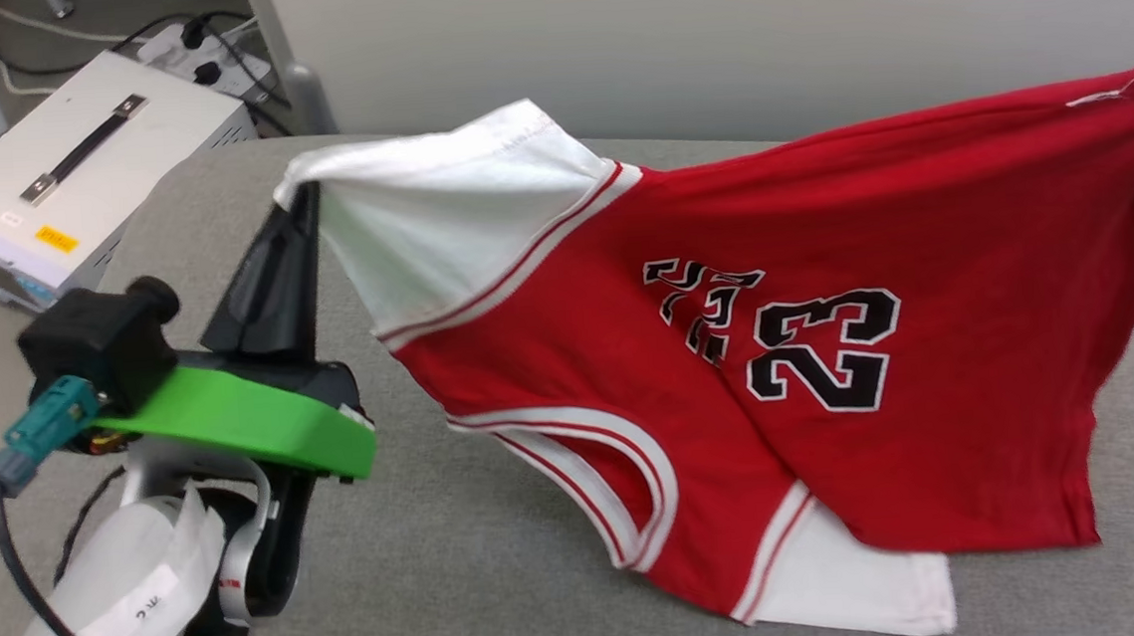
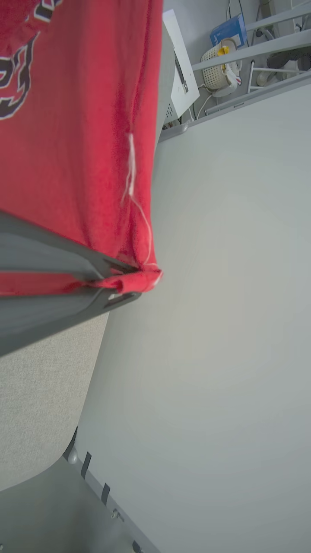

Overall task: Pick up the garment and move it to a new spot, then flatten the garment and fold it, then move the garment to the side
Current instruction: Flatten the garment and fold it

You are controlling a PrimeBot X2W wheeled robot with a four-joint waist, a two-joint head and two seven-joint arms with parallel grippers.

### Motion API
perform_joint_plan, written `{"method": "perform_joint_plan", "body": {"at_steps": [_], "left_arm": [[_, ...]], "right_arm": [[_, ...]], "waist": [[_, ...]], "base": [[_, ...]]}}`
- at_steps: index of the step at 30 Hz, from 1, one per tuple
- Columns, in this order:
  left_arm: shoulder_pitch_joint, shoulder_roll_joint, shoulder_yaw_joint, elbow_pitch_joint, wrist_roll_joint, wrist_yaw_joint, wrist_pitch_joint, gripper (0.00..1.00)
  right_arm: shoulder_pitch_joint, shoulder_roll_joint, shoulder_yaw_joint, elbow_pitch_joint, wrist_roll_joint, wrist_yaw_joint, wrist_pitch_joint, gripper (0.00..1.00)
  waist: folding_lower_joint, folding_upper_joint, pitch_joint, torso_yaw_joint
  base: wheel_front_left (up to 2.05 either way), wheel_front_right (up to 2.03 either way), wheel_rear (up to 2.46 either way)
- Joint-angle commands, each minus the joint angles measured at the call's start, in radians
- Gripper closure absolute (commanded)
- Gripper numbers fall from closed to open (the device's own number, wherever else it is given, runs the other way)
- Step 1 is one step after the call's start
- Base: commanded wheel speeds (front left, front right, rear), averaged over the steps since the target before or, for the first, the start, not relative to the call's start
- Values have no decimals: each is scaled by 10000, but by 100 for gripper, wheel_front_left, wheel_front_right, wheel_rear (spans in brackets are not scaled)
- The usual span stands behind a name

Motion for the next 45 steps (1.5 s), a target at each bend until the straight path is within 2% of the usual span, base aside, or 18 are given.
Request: {"method": "perform_joint_plan", "body": {"at_steps": [1,5,14,20,24,29,35,41,45], "left_arm": [[-242,8,168,-114,215,122,-132,100],[-617,155,631,-448,316,288,-325,100],[-2197,375,1358,-952,583,349,-505,100],[-4108,673,1757,-445,663,94,-216,100],[-5567,1054,1911,189,678,-322,143,100],[-7664,1637,1930,1352,824,-1077,614,100],[-10347,1882,1643,3365,1215,-1992,802,100],[-12964,1438,1295,5873,1624,-2617,432,100],[-14504,730,1362,7428,1578,-2678,-203,100]], "right_arm": [[-134,-70,-13,-170,63,-7,-103,100],[-278,-83,-74,-688,137,-7,-134,100],[-1221,-36,41,-1555,181,-7,-210,100],[-2483,-118,258,-1406,81,-7,-253,100],[-3436,-228,424,-1073,25,-7,-440,100],[-4988,-267,721,-271,-96,-7,-840,100],[-7351,-54,1036,1511,-548,-7,-1588,100],[-9808,428,1004,3678,-1226,-7,-2539,100],[-11176,762,649,4971,-1916,-7,-3336,100]], "waist": [[0,108,-514,-744],[0,108,-560,-1218],[0,108,37,-1977],[0,108,892,-2344],[0,108,1737,-2495],[0,108,3156,-2678],[0,108,4712,-2737],[0,108,5804,-2574],[0,108,6324,-2325]], "base": [[0,0,0],[0,0,0],[0,0,0],[0,0,0],[0,0,0],[0,0,0],[0,0,0],[0,0,0],[0,0,0]]}}
